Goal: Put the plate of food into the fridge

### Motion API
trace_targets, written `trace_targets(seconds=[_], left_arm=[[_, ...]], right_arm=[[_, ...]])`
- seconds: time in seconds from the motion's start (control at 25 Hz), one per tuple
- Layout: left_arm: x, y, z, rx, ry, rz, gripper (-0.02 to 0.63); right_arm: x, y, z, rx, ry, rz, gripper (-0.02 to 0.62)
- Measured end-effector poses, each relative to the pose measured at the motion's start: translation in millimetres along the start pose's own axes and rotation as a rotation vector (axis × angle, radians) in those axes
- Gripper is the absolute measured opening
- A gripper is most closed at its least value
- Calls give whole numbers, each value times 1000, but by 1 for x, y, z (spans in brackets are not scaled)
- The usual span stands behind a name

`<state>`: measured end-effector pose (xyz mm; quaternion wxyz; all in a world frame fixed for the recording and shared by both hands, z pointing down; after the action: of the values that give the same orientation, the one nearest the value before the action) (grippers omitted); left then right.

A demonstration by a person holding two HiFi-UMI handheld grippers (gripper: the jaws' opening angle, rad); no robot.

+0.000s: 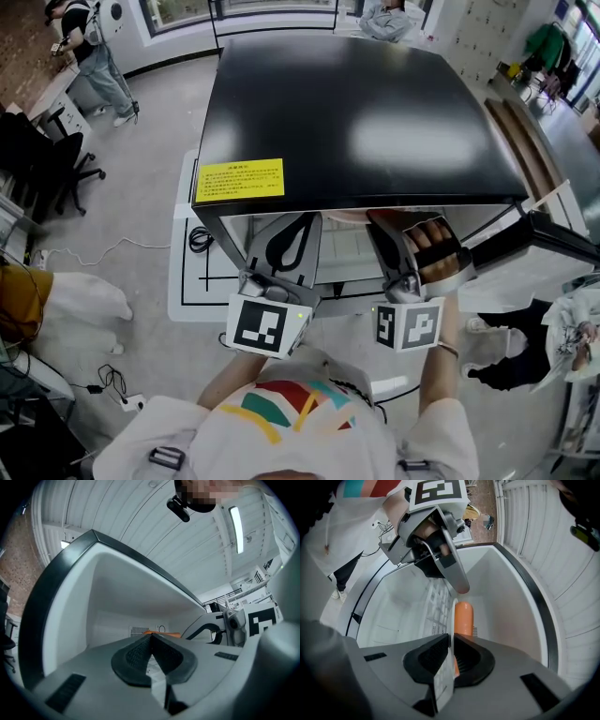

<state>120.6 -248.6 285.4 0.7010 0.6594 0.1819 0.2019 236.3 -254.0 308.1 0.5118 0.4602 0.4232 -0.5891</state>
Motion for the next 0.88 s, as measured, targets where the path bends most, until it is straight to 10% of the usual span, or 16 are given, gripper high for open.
trace_targets(seconds=[0.88], left_arm=[[-1, 2, -2, -7, 11, -3, 6]], right_arm=[[6, -1, 33, 15, -280, 72, 38]])
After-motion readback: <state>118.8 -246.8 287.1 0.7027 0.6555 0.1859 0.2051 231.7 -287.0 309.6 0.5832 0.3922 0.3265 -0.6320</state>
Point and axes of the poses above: the fingertips, and each gripper's own axes: z forward along the fingers, x to its right, y out of its underside, the point moved 5 cm from there along -z, backward along the fingers, and after that the axes turned 15 degrees about -x, right-handed, at the moved point
